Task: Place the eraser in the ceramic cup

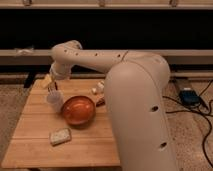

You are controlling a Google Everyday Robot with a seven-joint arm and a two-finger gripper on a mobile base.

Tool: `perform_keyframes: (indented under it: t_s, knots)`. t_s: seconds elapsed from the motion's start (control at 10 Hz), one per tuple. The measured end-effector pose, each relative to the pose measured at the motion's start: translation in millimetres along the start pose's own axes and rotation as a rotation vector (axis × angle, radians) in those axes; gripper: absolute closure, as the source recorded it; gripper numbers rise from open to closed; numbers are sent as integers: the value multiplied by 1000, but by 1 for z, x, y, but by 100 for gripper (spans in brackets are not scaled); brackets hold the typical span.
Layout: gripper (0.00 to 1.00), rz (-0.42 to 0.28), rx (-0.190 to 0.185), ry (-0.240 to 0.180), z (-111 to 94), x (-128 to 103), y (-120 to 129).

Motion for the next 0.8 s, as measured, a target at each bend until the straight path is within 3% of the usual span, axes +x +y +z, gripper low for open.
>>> perform_keyframes:
  t_s: [0.8]
  knots:
    - [20,-19,3,-5,1,-3,3]
